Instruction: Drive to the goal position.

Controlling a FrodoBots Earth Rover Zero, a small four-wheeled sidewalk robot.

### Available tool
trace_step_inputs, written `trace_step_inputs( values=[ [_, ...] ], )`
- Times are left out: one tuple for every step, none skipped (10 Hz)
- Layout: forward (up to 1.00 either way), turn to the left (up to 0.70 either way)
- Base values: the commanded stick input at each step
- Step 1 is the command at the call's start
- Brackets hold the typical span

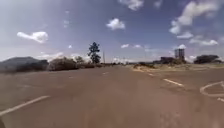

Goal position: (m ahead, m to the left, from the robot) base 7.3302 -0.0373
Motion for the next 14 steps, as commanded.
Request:
trace_step_inputs(
  values=[
    [1.00, -0.36],
    [1.00, -0.29],
    [1.00, -0.16],
    [1.00, -0.01],
    [1.00, 0.01],
    [1.00, 0.01],
    [1.00, 0.01],
    [1.00, 0.01],
    [1.00, -0.18],
    [1.00, -0.39],
    [1.00, -0.26],
    [1.00, 0.01],
    [1.00, 0.01],
    [1.00, 0.01]
  ],
)
